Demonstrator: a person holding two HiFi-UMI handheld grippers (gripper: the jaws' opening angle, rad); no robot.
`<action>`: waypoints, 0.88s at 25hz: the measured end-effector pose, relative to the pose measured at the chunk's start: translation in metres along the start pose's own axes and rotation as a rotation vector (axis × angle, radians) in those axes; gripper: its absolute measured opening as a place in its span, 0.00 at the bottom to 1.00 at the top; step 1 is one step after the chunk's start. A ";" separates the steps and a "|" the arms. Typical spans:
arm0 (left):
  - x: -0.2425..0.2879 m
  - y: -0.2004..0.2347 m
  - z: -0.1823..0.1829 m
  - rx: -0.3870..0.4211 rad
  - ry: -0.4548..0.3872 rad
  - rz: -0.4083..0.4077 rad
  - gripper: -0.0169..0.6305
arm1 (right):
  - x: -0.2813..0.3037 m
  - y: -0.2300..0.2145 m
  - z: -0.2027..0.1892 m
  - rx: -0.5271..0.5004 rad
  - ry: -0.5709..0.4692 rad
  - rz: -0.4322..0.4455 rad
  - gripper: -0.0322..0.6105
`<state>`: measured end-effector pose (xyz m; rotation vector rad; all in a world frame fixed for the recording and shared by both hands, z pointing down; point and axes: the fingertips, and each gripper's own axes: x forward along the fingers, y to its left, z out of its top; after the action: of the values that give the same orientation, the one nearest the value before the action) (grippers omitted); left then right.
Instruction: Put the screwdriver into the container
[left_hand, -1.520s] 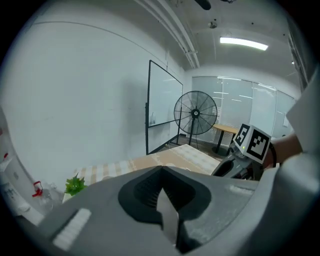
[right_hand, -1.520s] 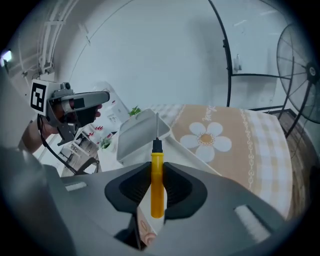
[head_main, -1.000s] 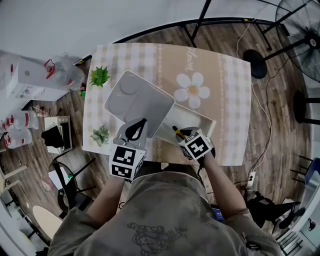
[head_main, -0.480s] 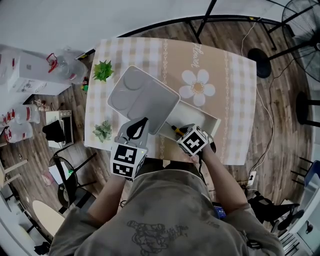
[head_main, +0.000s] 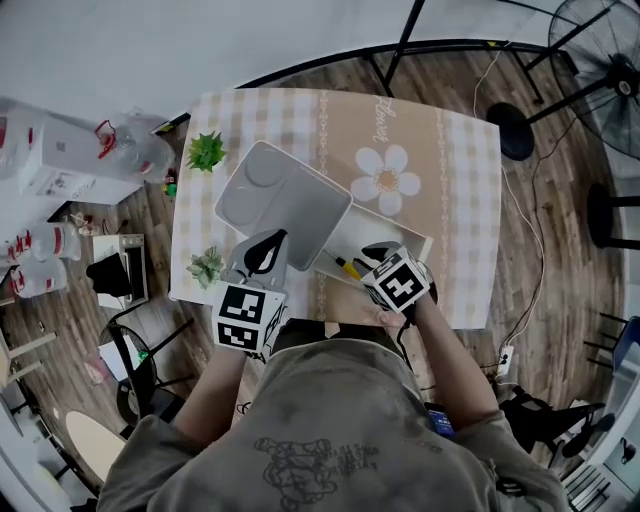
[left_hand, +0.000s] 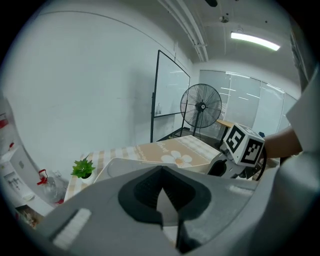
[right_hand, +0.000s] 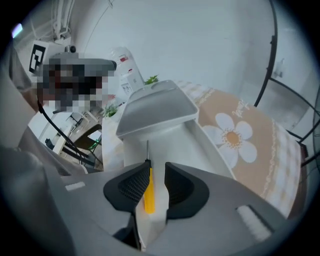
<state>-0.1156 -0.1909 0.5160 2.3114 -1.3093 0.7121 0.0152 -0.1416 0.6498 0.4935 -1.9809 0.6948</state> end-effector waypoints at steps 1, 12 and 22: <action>-0.001 0.001 0.006 0.011 -0.012 0.003 0.03 | -0.009 -0.004 0.007 0.006 -0.032 -0.014 0.24; -0.033 -0.007 0.089 0.137 -0.177 0.006 0.03 | -0.155 -0.014 0.085 0.097 -0.512 -0.144 0.11; -0.081 -0.033 0.155 0.225 -0.338 -0.018 0.03 | -0.287 0.008 0.117 0.102 -0.895 -0.273 0.10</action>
<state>-0.0855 -0.2075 0.3413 2.7142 -1.4068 0.4978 0.0692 -0.1951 0.3491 1.2769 -2.6160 0.4252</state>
